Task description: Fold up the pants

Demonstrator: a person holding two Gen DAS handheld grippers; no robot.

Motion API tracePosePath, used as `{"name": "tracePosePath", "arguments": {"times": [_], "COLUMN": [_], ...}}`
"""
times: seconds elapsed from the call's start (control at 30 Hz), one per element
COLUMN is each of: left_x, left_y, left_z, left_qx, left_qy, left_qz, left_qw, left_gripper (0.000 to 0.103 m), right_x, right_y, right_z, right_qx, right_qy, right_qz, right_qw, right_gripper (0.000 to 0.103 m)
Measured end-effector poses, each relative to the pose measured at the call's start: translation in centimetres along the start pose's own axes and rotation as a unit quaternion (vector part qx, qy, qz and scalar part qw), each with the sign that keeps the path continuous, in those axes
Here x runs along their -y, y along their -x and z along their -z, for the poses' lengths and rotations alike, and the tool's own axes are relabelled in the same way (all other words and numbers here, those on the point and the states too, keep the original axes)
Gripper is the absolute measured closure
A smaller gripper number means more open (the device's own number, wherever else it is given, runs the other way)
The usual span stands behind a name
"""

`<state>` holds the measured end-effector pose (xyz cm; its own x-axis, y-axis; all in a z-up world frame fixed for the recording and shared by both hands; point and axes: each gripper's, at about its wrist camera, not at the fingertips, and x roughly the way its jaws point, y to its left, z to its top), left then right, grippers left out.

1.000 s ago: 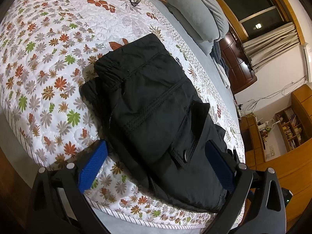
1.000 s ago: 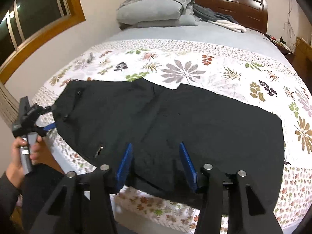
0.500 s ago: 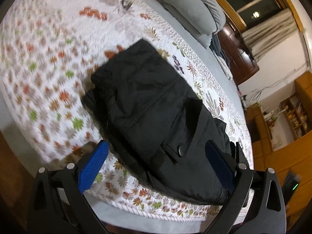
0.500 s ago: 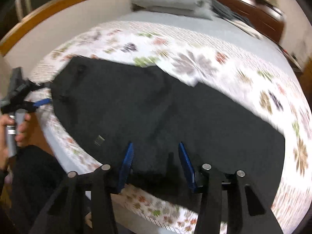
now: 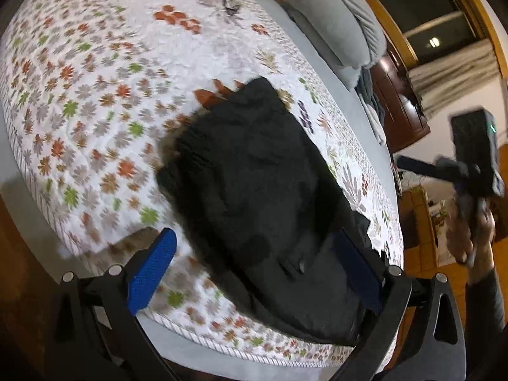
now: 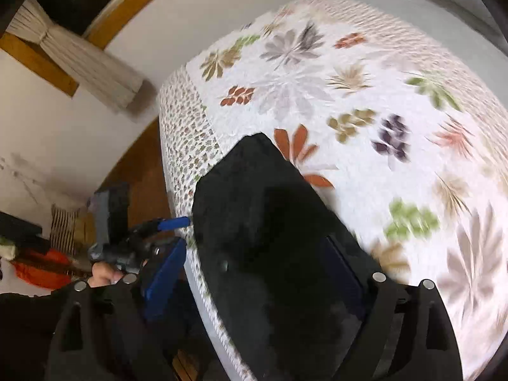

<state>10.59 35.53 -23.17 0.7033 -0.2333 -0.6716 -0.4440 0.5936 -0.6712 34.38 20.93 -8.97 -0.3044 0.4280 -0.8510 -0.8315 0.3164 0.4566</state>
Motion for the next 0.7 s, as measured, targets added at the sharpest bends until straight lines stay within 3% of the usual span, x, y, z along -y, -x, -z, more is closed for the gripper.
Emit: {"name": "tracePosePath", "arguments": {"times": [0.1, 0.23, 0.4, 0.5, 0.7], "left_x": [-2.2, -3.2, -3.4, -2.7, -1.7], "left_y": [-0.4, -1.2, -1.7, -2.2, -2.9], "left_z": [-1.0, -1.7, -2.2, -2.3, -2.0], "left_qx": [-0.008, -0.014, -0.007, -0.013, -0.007], "left_qy": [0.040, 0.066, 0.100, 0.096, 0.092], "left_qz": [0.014, 0.040, 0.063, 0.067, 0.064], "left_qw": [0.9991, 0.9969, 0.9930, 0.9930, 0.9936], "left_gripper": [0.004, 0.004, 0.004, 0.004, 0.006], "right_x": [0.3, 1.1, 2.3, 2.3, 1.7], "right_y": [-4.1, -9.1, -13.1, -14.5, -16.1], "right_z": [-4.1, -7.1, -8.6, -8.9, -9.6], "right_qx": [-0.042, -0.083, -0.107, -0.116, -0.132], "right_qy": [0.029, 0.048, 0.054, 0.060, 0.070], "right_qz": [-0.005, -0.023, -0.062, -0.098, -0.111], "right_qw": [0.999, 0.995, 0.991, 0.987, 0.983], "right_gripper": [0.015, 0.015, 0.015, 0.015, 0.013]}}
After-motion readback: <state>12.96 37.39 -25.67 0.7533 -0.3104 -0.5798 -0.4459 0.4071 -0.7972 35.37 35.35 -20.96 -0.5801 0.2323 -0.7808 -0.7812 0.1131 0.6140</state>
